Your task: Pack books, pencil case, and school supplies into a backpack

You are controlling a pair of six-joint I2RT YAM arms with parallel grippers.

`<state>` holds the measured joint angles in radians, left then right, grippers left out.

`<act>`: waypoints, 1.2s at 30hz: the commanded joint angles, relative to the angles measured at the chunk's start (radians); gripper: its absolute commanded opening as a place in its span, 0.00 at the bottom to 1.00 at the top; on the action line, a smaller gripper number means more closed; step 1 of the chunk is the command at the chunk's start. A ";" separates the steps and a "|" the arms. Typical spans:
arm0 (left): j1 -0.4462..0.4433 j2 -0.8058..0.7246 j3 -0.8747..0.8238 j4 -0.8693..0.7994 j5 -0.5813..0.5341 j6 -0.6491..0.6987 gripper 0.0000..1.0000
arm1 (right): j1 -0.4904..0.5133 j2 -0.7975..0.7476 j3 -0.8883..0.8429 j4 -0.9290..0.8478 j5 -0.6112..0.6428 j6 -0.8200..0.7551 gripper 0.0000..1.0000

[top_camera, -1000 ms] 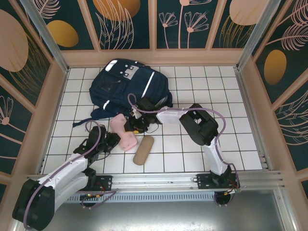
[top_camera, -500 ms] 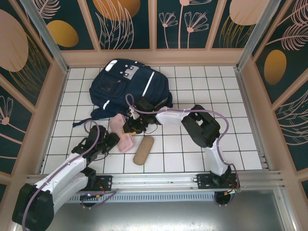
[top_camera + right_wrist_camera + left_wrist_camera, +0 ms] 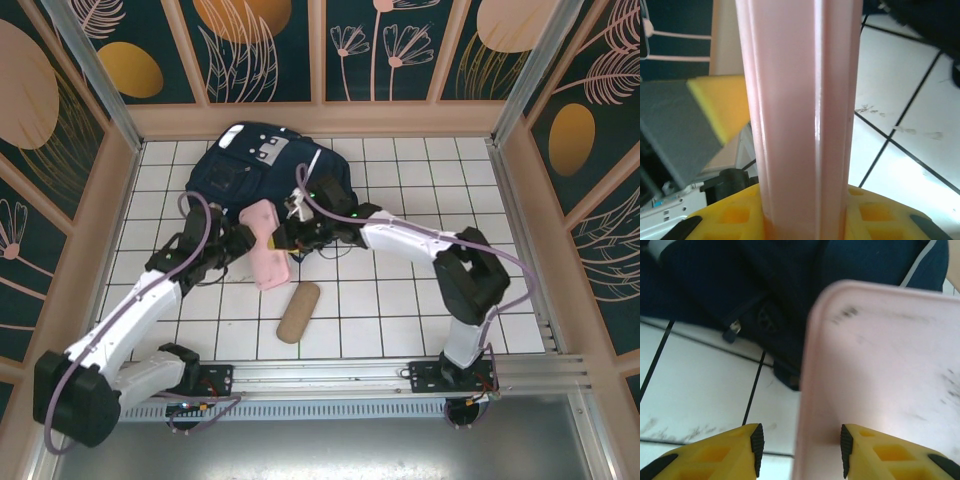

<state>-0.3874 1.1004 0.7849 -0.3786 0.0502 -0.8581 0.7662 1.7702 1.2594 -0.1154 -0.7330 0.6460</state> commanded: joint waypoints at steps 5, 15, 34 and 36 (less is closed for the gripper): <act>-0.007 0.235 0.221 0.013 -0.005 0.160 0.43 | -0.156 -0.205 -0.193 0.062 0.009 0.028 0.18; -0.051 0.533 0.493 0.030 0.005 0.218 0.42 | -0.438 -0.448 -0.427 0.037 0.004 0.028 0.18; -0.257 1.064 1.048 -0.190 -0.288 0.426 0.50 | -0.738 -0.515 -0.473 -0.032 -0.134 -0.045 0.18; -0.272 1.090 1.076 -0.207 -0.388 0.450 0.50 | -0.741 -0.514 -0.475 -0.029 -0.139 -0.043 0.18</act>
<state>-0.6430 2.1551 1.8126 -0.5068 -0.1726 -0.4763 0.0338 1.2831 0.7952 -0.1497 -0.8181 0.6262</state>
